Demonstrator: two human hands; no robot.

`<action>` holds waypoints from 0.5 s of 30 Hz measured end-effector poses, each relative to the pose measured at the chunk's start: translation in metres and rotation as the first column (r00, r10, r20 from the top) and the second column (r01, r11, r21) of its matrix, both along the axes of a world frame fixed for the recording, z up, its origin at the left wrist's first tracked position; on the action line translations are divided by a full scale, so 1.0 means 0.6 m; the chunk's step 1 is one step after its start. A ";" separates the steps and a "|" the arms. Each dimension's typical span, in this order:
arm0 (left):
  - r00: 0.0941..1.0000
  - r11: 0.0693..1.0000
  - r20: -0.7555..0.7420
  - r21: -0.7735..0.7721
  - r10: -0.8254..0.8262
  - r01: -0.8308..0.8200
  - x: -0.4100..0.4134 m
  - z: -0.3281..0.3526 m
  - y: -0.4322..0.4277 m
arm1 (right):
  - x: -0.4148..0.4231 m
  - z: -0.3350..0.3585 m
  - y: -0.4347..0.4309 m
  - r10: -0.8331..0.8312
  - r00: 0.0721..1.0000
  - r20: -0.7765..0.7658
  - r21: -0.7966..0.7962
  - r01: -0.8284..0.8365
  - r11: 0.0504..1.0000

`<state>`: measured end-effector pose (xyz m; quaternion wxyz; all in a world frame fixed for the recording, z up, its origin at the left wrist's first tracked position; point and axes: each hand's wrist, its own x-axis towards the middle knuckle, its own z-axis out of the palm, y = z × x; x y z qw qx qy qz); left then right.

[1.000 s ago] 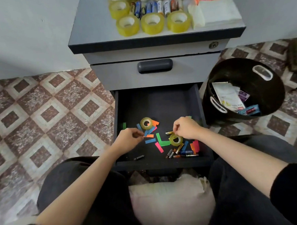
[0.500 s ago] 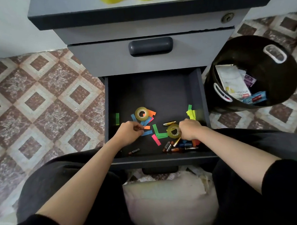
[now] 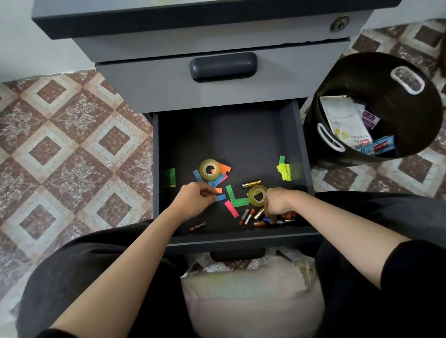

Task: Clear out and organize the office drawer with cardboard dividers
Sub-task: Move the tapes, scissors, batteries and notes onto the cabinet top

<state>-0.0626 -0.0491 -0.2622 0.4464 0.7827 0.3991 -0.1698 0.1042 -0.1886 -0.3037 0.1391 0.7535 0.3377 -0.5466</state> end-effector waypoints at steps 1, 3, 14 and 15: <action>1.000 1.000 -0.001 -0.001 0.000 0.000 0.000 0.001 0.000 | 0.001 0.000 0.003 -0.009 1.000 -0.014 -0.003 0.009 1.000; 1.000 1.000 -0.004 0.002 -0.004 0.004 0.001 0.001 -0.002 | 0.007 0.009 0.010 -0.032 0.998 -0.051 -0.026 0.031 0.999; 0.985 0.982 -0.027 0.079 -0.170 0.172 0.057 -0.023 -0.092 | 0.080 0.143 0.036 -0.415 0.878 -0.237 0.269 0.470 0.841; 0.985 0.982 -0.040 0.075 -0.169 0.172 0.064 -0.026 -0.104 | 0.089 0.155 0.039 -0.466 0.840 -0.277 0.320 0.538 0.780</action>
